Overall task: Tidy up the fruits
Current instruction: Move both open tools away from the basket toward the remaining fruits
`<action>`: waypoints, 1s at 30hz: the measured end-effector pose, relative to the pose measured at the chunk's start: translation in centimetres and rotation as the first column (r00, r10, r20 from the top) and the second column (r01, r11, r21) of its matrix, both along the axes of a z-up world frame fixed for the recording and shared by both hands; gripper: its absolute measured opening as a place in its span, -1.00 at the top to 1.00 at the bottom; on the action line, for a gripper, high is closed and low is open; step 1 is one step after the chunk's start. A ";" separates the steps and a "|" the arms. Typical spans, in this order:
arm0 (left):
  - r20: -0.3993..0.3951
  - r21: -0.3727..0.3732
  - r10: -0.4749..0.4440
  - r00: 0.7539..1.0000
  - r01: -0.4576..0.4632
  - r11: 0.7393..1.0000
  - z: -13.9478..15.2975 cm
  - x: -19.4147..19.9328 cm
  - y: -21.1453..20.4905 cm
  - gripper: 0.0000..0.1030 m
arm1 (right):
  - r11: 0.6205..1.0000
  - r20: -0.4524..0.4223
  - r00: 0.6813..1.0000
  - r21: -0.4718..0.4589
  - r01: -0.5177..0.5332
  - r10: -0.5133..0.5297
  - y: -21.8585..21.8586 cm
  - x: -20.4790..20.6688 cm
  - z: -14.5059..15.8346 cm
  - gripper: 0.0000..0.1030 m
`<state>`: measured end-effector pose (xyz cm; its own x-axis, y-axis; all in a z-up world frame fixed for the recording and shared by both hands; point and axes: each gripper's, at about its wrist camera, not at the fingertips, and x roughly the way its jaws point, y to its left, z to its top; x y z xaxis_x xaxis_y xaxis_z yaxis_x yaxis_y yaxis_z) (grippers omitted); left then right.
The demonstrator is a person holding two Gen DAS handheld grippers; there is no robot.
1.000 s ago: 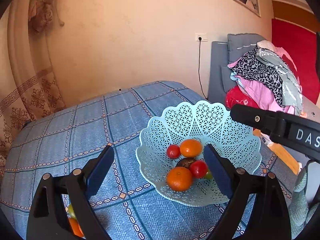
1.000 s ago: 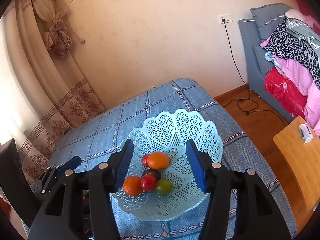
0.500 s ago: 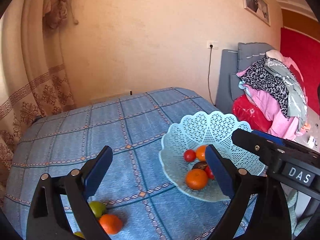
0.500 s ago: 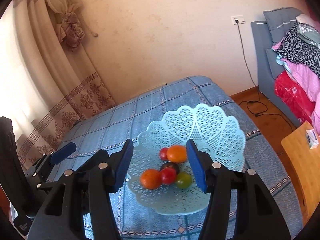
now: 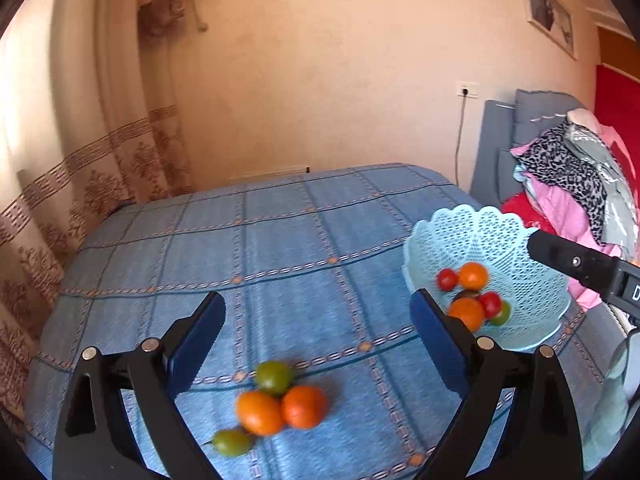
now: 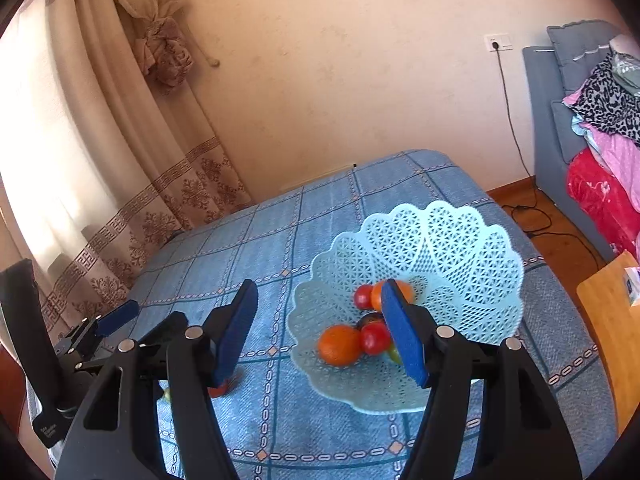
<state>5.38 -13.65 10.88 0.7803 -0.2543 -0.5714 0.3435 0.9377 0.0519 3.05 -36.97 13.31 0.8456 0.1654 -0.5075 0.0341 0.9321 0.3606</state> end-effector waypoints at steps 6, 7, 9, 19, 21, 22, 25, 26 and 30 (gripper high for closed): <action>-0.011 0.007 0.071 0.997 -0.071 0.997 -0.3 -0.5 3.8 -0.80 | 0.998 -0.020 0.998 -0.012 -0.058 0.058 2.0 0.3 -0.7 -0.28; -0.014 0.007 0.085 0.996 -0.085 0.996 -0.4 -0.5 4.5 -0.80 | 0.998 -0.026 0.997 -0.015 -0.069 0.069 2.5 0.4 -0.9 -0.28; -0.018 0.012 0.109 0.994 -0.109 0.994 -0.5 -0.8 5.8 -0.80 | 0.996 -0.036 0.995 -0.020 -0.091 0.090 3.4 0.5 -1.3 -0.28; -0.072 0.043 0.159 0.985 -0.156 0.987 -3.0 -1.9 10.1 -0.80 | 0.978 -0.090 0.976 -0.044 -0.202 0.197 7.7 0.8 -3.5 -0.28; -0.102 0.050 0.169 0.980 -0.164 0.985 -4.1 -1.7 10.5 -0.80 | 0.975 -0.104 0.971 -0.044 -0.219 0.214 8.3 0.8 -4.0 -0.28; -0.115 0.057 0.173 0.978 -0.168 0.984 -4.8 -1.7 10.8 -0.80 | 0.972 -0.109 0.968 -0.044 -0.230 0.225 8.6 0.9 -4.2 -0.28; -0.145 0.067 0.165 0.976 -0.157 0.985 -6.0 -1.9 11.1 -0.80 | 0.962 -0.122 0.958 -0.050 -0.268 0.260 9.8 0.9 -4.8 -0.28; -0.154 0.071 0.161 0.975 -0.151 0.986 -6.4 -1.9 11.1 -0.79 | 0.960 -0.125 0.955 -0.051 -0.276 0.268 10.1 0.9 -5.0 -0.28; -0.200 0.083 0.143 0.969 -0.128 0.988 -8.0 -2.1 11.0 -0.60 | 0.951 -0.145 0.945 -0.055 -0.303 0.293 11.1 1.0 -5.8 -0.28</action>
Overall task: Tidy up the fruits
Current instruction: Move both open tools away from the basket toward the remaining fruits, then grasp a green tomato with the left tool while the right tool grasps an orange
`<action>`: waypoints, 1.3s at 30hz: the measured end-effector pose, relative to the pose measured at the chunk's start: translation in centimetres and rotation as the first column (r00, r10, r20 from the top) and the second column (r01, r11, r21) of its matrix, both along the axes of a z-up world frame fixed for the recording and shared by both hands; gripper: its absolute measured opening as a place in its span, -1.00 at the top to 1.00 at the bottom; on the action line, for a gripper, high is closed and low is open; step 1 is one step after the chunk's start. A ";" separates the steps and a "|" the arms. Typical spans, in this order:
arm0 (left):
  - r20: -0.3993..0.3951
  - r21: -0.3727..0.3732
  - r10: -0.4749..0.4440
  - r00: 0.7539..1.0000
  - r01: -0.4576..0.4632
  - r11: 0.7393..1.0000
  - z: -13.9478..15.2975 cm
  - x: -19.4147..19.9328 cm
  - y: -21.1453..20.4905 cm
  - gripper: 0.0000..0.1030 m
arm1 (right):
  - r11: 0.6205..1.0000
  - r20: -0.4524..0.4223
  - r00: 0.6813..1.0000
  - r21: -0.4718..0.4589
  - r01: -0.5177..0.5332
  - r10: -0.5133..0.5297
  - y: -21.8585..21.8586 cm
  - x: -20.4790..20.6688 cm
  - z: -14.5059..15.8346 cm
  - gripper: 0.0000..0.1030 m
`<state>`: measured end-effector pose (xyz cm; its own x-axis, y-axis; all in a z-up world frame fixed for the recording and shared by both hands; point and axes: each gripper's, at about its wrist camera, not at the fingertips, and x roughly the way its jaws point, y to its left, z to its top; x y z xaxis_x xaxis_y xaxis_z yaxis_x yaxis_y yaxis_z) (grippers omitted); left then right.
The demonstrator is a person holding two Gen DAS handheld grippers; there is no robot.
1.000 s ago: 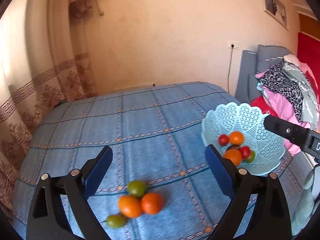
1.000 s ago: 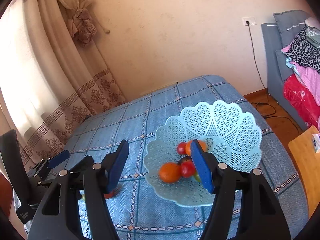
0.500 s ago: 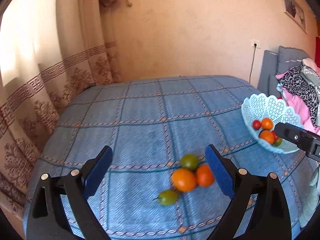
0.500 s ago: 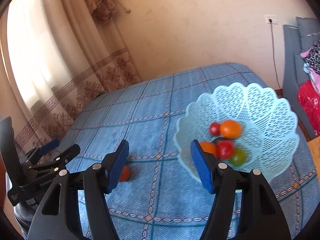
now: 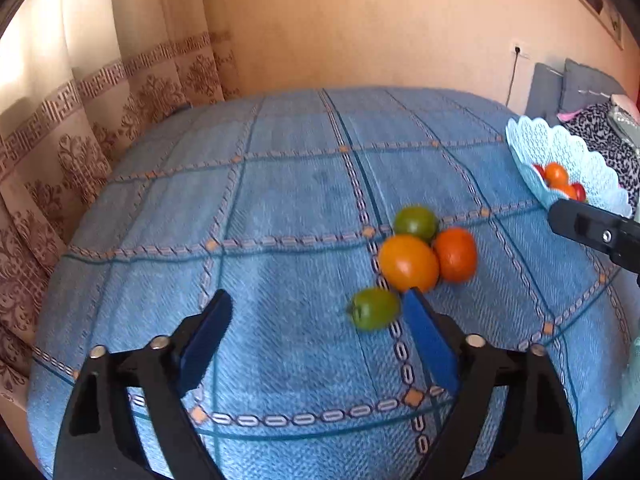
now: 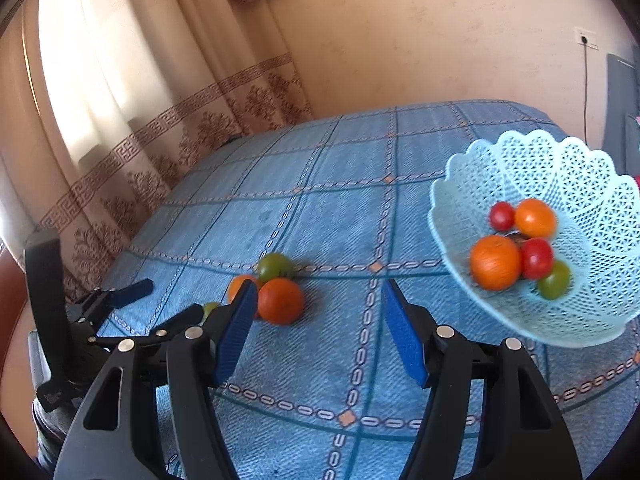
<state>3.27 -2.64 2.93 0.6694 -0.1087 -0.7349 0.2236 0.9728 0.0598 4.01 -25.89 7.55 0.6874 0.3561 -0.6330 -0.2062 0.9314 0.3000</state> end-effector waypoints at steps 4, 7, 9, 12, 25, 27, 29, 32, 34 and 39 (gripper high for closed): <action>-0.032 -0.024 -0.015 0.999 0.015 1.000 -0.9 0.0 -0.2 -0.50 | 1.000 -0.017 1.000 -0.010 -0.018 0.018 0.7 0.1 -0.7 -0.28; -0.040 -0.037 -0.029 0.999 0.027 0.999 -1.2 0.1 -0.3 -0.40 | 0.999 -0.021 0.999 -0.017 -0.030 0.029 1.1 0.1 -1.0 -0.28; -0.050 -0.042 -0.032 0.998 0.030 0.999 -1.5 0.3 -0.4 -0.29 | 0.999 -0.024 0.999 -0.020 -0.035 0.035 1.2 0.1 -1.2 -0.28; -0.072 -0.060 -0.044 0.996 0.040 0.997 -2.1 0.8 -0.7 -0.28 | 0.999 -0.029 0.999 -0.022 -0.039 0.038 1.2 0.2 -1.4 -0.28; -0.064 -0.160 -0.123 0.990 0.112 0.981 -2.2 0.8 -1.2 0.40 | 0.991 -0.044 0.992 -0.042 -0.124 0.122 3.1 0.2 -3.0 -0.28; -0.054 -0.170 -0.115 0.992 0.104 0.980 -1.9 0.6 -0.8 0.40 | 0.990 -0.046 0.990 -0.044 -0.136 0.134 3.3 0.2 -3.1 -0.28; -0.047 -0.181 -0.101 0.994 0.091 0.979 -1.8 0.5 -0.4 0.40 | 0.988 -0.050 0.988 -0.049 -0.147 0.144 3.6 0.2 -3.2 -0.28; -0.038 -0.186 -0.072 0.997 0.063 0.981 -1.5 0.4 0.1 0.40 | 0.985 -0.061 0.987 -0.072 -0.156 0.152 4.0 0.5 -3.1 -0.28; -0.035 -0.180 -0.055 0.998 0.048 0.982 -1.4 0.4 0.4 0.40 | 0.984 -0.064 0.986 -0.085 -0.159 0.154 4.2 0.8 -2.9 -0.28; -0.043 -0.192 -0.031 0.999 0.023 0.981 -1.4 0.5 1.0 0.40 | 0.980 -0.095 0.981 -0.083 -0.179 0.171 4.7 2.6 -3.0 -0.23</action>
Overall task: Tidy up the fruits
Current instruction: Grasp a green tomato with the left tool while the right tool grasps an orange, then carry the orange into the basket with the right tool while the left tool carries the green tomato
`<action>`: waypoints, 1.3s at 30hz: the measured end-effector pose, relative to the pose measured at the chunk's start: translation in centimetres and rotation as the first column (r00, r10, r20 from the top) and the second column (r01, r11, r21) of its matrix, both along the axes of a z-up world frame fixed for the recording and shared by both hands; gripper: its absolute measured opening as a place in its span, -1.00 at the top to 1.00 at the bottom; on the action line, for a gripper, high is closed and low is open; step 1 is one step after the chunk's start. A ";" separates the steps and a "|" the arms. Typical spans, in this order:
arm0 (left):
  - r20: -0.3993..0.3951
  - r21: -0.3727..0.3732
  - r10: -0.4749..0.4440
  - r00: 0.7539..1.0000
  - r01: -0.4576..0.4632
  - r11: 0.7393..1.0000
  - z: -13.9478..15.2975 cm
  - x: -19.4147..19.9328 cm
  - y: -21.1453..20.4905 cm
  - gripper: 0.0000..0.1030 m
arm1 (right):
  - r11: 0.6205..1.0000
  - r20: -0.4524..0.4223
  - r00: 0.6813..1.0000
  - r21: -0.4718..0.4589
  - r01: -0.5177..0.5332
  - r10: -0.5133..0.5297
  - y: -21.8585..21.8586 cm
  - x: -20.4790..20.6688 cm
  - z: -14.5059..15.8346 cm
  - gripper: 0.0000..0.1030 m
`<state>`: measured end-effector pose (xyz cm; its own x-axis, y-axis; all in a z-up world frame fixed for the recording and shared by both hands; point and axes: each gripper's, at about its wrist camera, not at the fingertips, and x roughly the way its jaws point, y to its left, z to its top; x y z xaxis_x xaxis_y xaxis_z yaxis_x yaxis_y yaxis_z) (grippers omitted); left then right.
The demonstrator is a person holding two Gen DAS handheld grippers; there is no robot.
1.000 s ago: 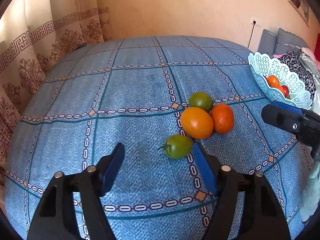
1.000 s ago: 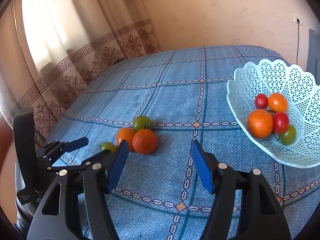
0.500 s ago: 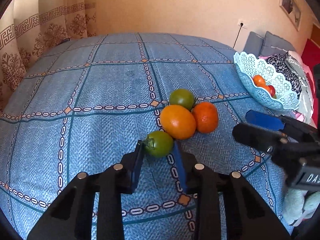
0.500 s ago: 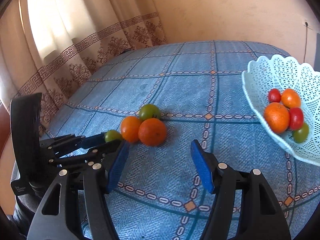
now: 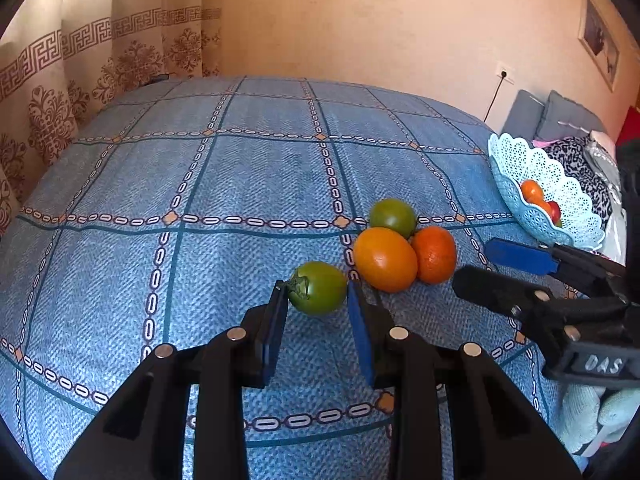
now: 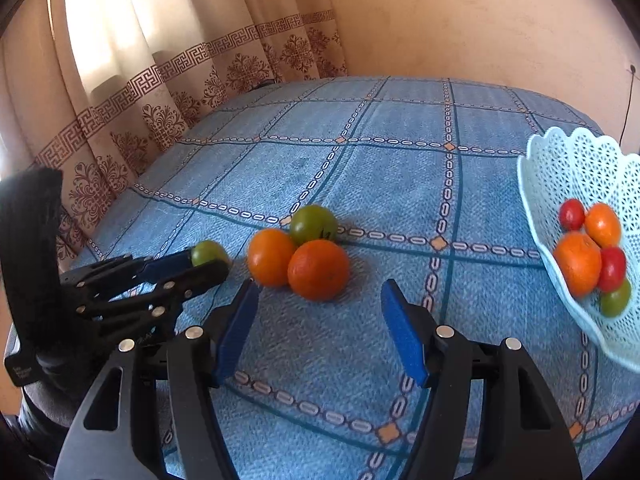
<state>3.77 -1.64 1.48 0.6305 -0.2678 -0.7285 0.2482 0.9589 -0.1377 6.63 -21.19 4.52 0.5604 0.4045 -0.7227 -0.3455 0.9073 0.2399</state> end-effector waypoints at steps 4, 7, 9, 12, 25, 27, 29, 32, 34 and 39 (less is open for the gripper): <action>-0.003 -0.002 0.001 1.000 -0.001 1.000 0.0 0.1 0.0 0.40 | 0.998 -0.027 0.999 0.052 -0.043 0.045 0.4 1.3 -0.3 -0.14; -0.003 -0.002 0.001 1.000 -0.001 1.000 0.0 0.1 -0.1 0.40 | 0.998 -0.035 0.999 0.048 -0.034 0.035 0.4 1.7 -0.7 -0.04; -0.007 -0.004 0.002 1.000 -0.002 1.000 -0.1 0.2 -0.1 0.40 | 0.999 -0.048 0.999 0.050 -0.019 0.022 0.3 1.9 -1.2 -0.04; -0.005 -0.002 0.002 1.000 -0.002 1.000 -0.1 0.2 -0.2 0.40 | 0.998 -0.063 0.998 0.061 -0.014 0.018 0.1 2.2 -1.7 0.02; 0.007 0.011 0.001 1.000 -0.001 1.000 -0.1 0.0 -0.5 0.40 | 0.999 -0.023 1.000 0.039 -0.010 0.011 0.2 1.4 -1.2 0.25; 0.010 0.013 0.006 1.000 -0.006 1.000 0.0 -0.1 -0.5 0.40 | 0.999 -0.006 1.000 0.041 0.000 0.000 -0.1 1.1 -0.8 0.25; 0.014 0.015 0.014 1.000 -0.014 1.000 0.2 -0.1 -0.4 0.40 | 0.999 0.009 1.000 0.043 0.015 -0.015 -0.4 0.8 -0.5 0.25; 0.023 0.012 0.025 0.999 -0.026 1.000 0.7 -0.2 -0.2 0.40 | 0.998 0.027 0.999 0.050 0.045 -0.046 -1.0 0.4 0.1 0.25; 0.029 0.008 0.036 0.999 -0.036 0.999 1.1 -0.4 -0.1 0.40 | 0.997 0.038 0.997 0.049 0.065 -0.067 -1.3 0.2 0.4 0.25; 0.059 0.020 0.042 0.997 -0.044 0.999 2.5 -1.0 -0.9 0.40 | 0.989 0.104 0.984 0.034 0.141 -0.144 -2.5 -1.0 1.7 0.25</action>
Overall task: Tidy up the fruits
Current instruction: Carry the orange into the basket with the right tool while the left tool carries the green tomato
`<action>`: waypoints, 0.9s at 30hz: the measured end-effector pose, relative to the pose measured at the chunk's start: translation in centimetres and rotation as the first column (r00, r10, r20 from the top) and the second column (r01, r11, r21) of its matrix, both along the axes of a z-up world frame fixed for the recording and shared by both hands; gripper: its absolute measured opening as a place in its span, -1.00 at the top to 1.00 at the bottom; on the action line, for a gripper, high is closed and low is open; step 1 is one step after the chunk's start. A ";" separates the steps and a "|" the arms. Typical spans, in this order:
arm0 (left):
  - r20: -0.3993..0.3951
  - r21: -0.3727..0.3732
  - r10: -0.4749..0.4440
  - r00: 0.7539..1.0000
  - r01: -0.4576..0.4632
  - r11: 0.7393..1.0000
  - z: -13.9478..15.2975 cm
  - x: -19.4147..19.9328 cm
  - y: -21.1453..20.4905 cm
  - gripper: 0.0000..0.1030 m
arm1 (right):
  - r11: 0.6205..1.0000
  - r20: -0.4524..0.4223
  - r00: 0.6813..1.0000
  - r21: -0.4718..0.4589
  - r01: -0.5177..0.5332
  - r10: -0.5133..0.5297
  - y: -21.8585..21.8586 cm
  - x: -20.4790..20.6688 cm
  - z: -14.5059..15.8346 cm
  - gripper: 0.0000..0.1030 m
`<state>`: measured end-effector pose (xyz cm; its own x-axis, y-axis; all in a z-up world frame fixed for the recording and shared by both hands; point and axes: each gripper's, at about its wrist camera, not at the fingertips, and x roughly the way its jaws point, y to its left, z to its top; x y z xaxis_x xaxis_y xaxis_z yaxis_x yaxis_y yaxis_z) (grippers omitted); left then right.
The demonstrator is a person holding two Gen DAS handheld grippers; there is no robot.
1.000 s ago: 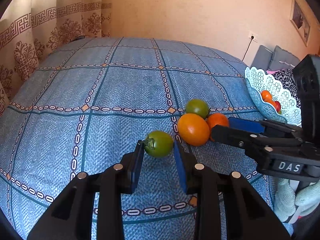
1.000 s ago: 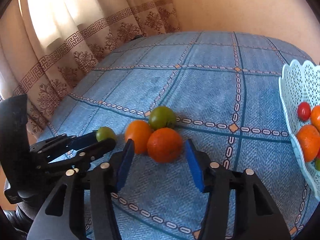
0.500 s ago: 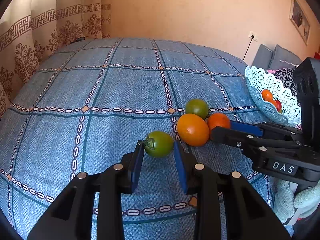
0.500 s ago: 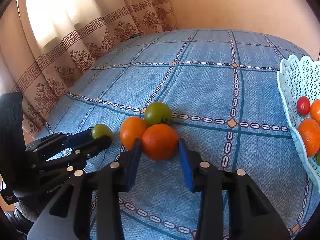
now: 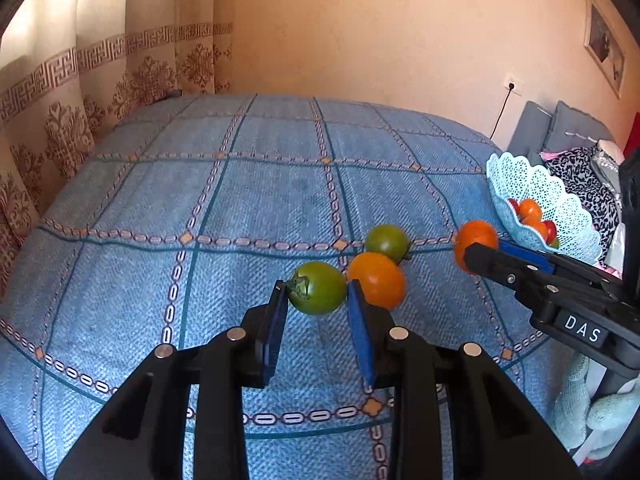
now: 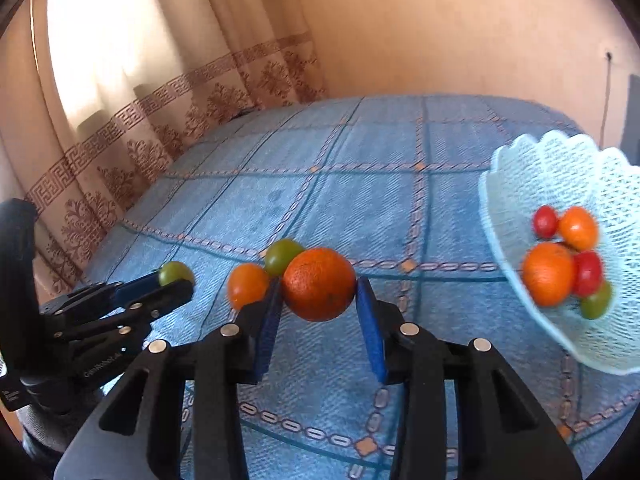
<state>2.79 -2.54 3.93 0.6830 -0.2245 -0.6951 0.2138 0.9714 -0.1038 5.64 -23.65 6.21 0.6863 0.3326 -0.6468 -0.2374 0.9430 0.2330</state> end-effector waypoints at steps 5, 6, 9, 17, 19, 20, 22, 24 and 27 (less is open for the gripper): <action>0.037 0.007 -0.023 0.999 0.022 1.000 1.5 -0.3 -1.3 0.40 | 0.999 0.039 0.998 0.011 0.050 -0.050 -1.7 -0.9 1.2 0.25; 0.040 0.008 -0.026 0.999 0.025 1.000 1.6 -0.3 -1.6 0.39 | 0.998 0.042 0.998 0.013 0.055 -0.055 -1.9 -1.0 1.3 0.25; 0.046 0.008 -0.038 0.998 0.037 0.999 2.2 -0.1 -2.4 0.40 | 0.997 0.053 0.996 0.025 0.076 -0.077 -3.1 -1.4 1.7 0.25; 0.068 0.017 -0.097 0.993 0.097 0.995 3.4 0.3 -6.2 0.40 | 0.985 0.072 0.983 0.052 0.163 -0.166 -7.1 -1.8 2.9 0.25; 0.071 0.018 -0.113 0.991 0.112 0.994 3.6 0.5 -7.2 0.40 | 0.980 0.075 0.978 0.061 0.188 -0.192 -8.3 -2.0 3.2 0.25; 0.071 0.019 -0.121 0.990 0.120 0.993 3.7 0.5 -7.7 0.40 | 0.978 0.077 0.976 0.065 0.198 -0.203 -8.9 -2.0 3.2 0.25; 0.070 0.020 -0.137 0.988 0.136 0.991 3.8 0.7 -8.6 0.40 | 0.972 0.081 0.970 0.073 0.223 -0.229 -10.2 -2.2 3.5 0.25; 0.070 0.021 -0.154 0.986 0.153 0.988 3.9 0.8 -9.5 0.40 | 0.966 0.083 0.964 0.083 0.246 -0.253 -11.5 -2.3 3.6 0.25; 0.072 0.020 -0.183 0.980 0.182 0.983 4.2 1.1 -10.9 0.40 | 0.952 0.080 0.951 0.101 0.289 -0.297 -13.1 -2.3 3.7 0.25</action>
